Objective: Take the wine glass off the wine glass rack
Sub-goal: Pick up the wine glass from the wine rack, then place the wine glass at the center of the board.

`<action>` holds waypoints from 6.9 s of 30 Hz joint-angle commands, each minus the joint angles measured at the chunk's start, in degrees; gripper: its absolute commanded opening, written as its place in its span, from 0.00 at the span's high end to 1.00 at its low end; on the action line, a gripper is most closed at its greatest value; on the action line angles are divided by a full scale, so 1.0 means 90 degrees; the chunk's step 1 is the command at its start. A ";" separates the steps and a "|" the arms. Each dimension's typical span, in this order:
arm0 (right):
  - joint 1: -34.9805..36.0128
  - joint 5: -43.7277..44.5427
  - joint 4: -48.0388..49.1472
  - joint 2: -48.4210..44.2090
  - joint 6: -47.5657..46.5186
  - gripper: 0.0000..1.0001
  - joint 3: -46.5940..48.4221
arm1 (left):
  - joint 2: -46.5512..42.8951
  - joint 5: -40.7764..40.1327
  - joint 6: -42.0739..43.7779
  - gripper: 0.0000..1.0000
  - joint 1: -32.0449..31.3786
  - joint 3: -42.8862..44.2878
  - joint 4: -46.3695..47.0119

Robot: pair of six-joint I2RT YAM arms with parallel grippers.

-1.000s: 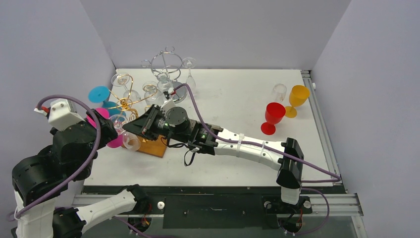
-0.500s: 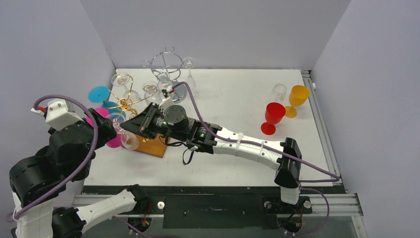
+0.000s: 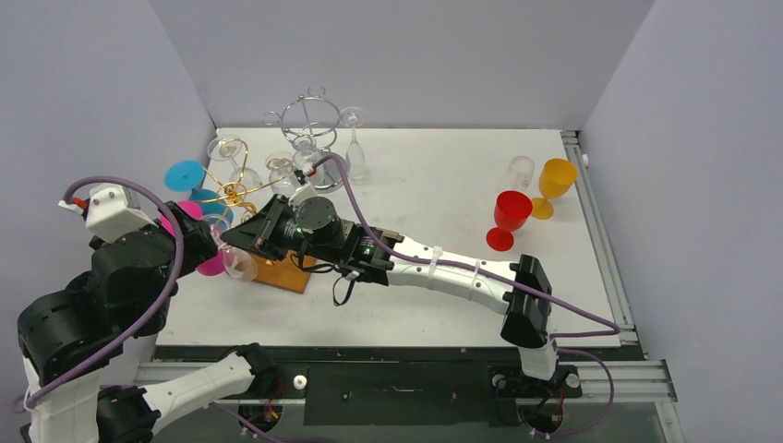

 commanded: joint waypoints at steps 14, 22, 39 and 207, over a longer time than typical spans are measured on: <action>-0.0158 0.0404 0.0376 -0.0195 -0.0039 1.00 0.0252 | 0.0071 0.0057 0.0098 0.33 -0.0034 0.0052 0.0370; -0.0282 0.0619 0.0416 -0.0264 0.0015 1.00 0.0194 | 0.0092 0.0075 0.0134 0.33 -0.0034 0.0049 0.0407; -0.0385 0.0827 0.0640 -0.0830 -0.0017 1.00 -0.0570 | 0.0206 0.0167 0.0215 0.33 -0.0033 0.0003 0.0592; -0.3359 0.0999 -0.0799 -0.7621 -0.2861 0.42 -0.5672 | 0.4159 0.6014 -0.3761 1.00 0.1246 -0.1578 0.9372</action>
